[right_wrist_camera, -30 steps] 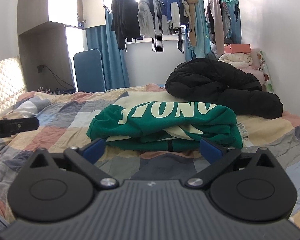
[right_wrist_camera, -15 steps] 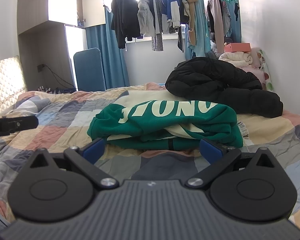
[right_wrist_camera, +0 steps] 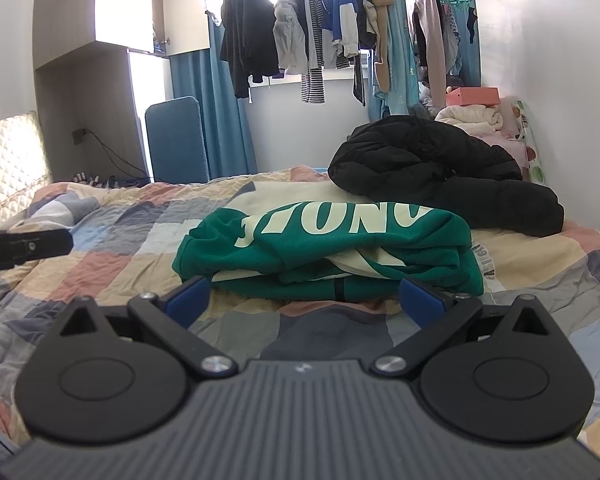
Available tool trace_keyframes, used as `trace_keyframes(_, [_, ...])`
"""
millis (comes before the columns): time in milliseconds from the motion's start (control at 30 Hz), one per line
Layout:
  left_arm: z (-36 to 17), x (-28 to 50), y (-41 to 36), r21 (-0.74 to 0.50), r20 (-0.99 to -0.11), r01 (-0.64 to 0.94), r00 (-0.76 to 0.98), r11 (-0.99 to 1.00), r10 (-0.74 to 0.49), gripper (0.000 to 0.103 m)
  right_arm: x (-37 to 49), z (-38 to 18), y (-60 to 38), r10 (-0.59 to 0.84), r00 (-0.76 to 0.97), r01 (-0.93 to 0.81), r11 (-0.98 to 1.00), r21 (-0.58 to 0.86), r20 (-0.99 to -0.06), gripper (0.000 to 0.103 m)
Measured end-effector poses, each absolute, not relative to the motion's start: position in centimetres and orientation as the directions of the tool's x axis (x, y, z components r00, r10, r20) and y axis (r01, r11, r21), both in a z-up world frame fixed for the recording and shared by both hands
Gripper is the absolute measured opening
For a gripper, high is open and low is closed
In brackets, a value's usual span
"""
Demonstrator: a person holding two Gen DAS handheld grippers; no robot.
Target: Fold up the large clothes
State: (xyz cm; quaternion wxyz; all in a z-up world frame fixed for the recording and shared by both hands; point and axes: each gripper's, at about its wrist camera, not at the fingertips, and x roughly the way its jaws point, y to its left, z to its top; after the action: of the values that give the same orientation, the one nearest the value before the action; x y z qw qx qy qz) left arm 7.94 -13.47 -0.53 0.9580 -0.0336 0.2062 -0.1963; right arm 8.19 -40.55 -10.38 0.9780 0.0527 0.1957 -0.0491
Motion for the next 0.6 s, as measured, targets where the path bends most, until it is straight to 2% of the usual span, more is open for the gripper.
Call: trace_keyframes(600, [-0.53, 7.64, -13.75, -0.144, -0.383, 0.359, 0.839, 0.922, -0.387, 0.103, 8.19, -10.34, -40.52, -0.075, 0.919, 0.116, 0.990, 0.084, -0.388, 0.103])
